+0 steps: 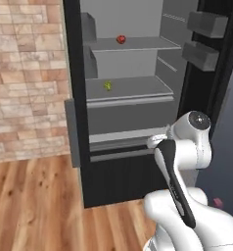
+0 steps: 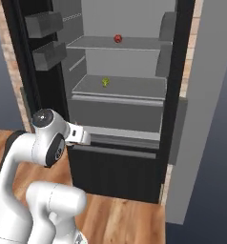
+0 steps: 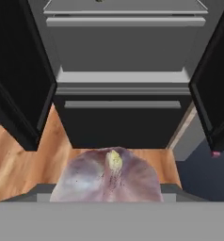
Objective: Place the garlic in the correct fridge rack based on whether it is a fruit or vegetable. Finally, close the fridge door.
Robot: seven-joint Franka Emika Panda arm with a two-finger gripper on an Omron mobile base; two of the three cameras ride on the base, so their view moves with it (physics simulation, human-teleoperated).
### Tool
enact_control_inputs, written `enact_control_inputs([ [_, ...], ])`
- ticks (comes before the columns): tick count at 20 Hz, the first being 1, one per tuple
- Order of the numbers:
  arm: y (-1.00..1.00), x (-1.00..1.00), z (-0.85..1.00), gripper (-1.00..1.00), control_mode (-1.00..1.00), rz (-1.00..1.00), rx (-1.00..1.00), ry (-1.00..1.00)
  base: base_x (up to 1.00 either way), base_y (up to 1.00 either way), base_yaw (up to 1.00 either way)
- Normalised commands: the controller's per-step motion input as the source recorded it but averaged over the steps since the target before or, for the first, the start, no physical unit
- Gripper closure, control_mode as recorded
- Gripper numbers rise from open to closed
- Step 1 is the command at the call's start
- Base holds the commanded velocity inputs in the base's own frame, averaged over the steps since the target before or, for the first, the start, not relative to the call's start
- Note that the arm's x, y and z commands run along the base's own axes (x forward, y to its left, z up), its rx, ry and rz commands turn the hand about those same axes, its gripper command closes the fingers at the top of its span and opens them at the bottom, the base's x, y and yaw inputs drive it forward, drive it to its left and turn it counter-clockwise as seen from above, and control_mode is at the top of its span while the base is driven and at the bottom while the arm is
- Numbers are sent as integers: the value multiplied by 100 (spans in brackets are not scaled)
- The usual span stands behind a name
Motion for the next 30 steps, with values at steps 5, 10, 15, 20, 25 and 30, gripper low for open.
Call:
enact_control_inputs([
  [5, 0, 0, 0, 100, 100, 0, 0, 0, 93, -18, -6],
  [10, 0, 0, 0, 100, 100, 0, 0, 0, 82, -28, -2],
  [15, 0, 0, 0, 100, 100, 0, 0, 0, 75, -26, -2],
  [20, 0, 0, 0, 100, 100, 0, 0, 0, 66, -20, -1],
  [25, 0, 0, 0, 100, 100, 0, 0, 0, 48, -43, 0],
  [30, 0, 34, 1, 100, -100, -1, 0, 0, 39, -8, 0],
])
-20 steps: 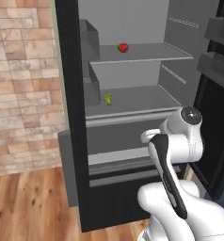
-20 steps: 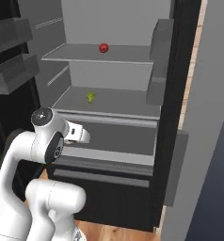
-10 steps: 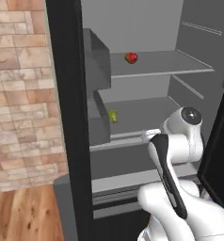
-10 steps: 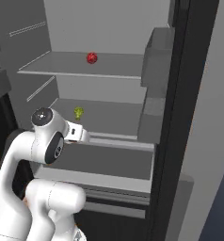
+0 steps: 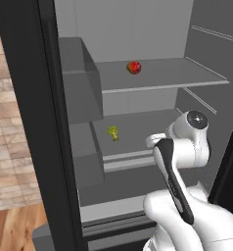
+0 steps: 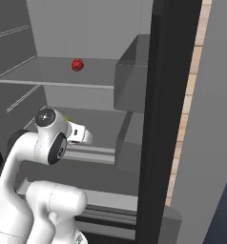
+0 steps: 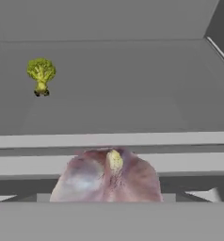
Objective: Place the garlic in the correct fridge rack based on whether it is a fruit or vegetable. Finally, close the fridge door.
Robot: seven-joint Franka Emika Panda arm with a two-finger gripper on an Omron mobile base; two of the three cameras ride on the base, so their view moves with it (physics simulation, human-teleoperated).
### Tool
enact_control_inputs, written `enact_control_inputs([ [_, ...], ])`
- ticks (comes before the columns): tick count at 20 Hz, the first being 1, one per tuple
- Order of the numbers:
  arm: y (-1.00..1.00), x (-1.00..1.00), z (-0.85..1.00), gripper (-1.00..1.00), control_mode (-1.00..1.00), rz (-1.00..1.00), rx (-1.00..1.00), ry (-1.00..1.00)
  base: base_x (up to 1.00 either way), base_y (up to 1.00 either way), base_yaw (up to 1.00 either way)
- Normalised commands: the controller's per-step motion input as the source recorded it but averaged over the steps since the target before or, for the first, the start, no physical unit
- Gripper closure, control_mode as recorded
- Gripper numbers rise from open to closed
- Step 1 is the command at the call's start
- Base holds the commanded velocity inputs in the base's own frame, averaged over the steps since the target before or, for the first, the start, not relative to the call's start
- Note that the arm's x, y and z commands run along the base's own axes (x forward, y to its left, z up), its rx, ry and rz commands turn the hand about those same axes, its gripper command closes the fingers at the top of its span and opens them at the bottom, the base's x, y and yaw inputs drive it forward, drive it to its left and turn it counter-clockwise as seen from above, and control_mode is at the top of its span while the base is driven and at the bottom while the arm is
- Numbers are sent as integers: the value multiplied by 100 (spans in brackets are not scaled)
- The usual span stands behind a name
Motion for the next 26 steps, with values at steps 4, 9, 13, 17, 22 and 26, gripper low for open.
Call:
enact_control_inputs([
  [4, 0, 91, -3, 100, -100, -3, 0, 0, 0, 0, 0],
  [9, 0, 78, -25, 100, -100, -1, 0, 5, 0, 0, 0],
  [13, 0, 50, -54, 100, -100, 0, 0, 6, 0, 0, 0],
  [17, 0, 36, -53, 100, -100, 0, 0, 1, 0, 0, 0],
  [22, 1, 46, -49, 100, -100, 0, 0, 0, 0, 0, 0],
  [26, 0, 49, -32, 100, -100, 0, 0, 0, 0, 0, 0],
])
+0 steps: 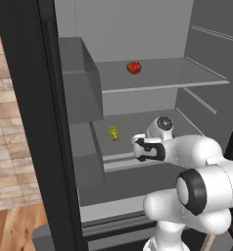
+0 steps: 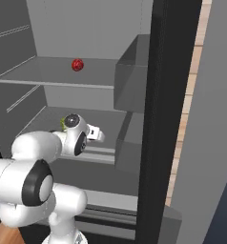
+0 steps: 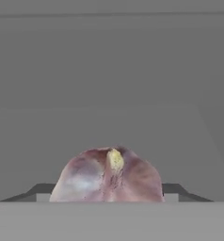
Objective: Place the garlic in the correct fridge rack based on whether it is a fruit or vegetable. Finally, close the fridge door.
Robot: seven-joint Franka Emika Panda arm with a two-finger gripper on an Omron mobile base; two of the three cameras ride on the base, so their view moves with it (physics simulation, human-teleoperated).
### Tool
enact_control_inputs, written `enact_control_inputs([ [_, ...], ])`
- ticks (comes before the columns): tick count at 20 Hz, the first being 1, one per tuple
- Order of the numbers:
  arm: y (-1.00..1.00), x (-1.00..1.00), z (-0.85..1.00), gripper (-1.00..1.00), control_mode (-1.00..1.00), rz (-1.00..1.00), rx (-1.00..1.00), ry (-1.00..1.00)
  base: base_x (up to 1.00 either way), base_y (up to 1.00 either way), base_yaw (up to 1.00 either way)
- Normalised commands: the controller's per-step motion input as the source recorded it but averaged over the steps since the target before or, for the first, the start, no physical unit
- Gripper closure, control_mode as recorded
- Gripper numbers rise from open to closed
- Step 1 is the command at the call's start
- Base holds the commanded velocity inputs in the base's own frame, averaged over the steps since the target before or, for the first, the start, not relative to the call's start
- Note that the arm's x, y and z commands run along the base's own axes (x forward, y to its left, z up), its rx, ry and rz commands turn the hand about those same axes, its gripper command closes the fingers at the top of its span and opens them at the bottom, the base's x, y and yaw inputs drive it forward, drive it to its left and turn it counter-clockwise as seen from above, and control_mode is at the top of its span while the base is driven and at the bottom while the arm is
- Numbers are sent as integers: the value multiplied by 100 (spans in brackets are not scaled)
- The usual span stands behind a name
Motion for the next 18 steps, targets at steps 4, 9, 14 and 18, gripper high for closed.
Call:
enact_control_inputs([
  [4, 0, 52, -21, 100, -100, 0, 0, 2, 0, 0, 0],
  [9, 0, 39, -44, -100, -100, 0, 0, 4, 0, 0, 0],
  [14, 1, -7, -9, -100, -100, 0, 0, 0, 0, 0, 0],
  [18, 0, -40, 38, -100, -100, -1, 0, 0, 0, 0, 0],
])
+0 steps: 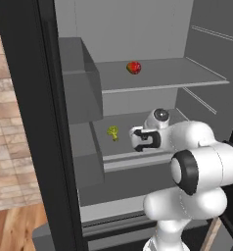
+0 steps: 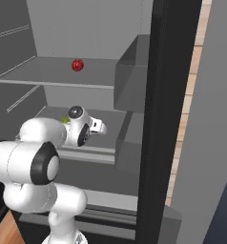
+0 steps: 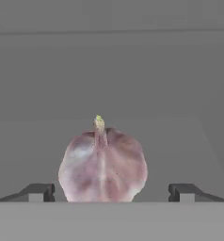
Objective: Place the garlic in the correct fridge rack based on whether it is a fruit or vegetable. Finally, close the fridge door.
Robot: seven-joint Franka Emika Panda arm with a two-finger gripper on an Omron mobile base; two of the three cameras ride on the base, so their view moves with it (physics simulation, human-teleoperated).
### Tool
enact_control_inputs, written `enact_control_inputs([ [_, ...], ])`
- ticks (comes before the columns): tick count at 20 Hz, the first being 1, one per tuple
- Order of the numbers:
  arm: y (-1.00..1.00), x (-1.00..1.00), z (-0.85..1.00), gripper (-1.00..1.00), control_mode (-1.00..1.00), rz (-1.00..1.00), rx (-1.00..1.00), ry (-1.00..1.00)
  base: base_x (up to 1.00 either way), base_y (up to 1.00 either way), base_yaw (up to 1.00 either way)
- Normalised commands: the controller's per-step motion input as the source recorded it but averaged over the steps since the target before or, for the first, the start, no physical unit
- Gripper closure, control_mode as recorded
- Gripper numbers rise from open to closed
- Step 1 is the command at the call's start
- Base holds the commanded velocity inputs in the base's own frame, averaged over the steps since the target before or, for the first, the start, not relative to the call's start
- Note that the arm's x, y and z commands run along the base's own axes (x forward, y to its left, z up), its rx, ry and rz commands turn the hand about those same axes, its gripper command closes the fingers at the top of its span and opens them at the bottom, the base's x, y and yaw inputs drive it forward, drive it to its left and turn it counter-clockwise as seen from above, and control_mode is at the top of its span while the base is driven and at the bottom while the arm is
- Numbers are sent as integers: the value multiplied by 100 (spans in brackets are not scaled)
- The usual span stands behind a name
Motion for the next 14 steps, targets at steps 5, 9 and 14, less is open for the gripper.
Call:
enact_control_inputs([
  [5, 0, -45, 71, -100, -100, -3, 1, 0, 0, 0, 0],
  [9, 0, -83, 22, -100, -100, -3, 6, 1, 0, 0, 0],
  [14, 0, -100, 0, -100, -100, -2, 14, 0, 0, 0, 0],
])
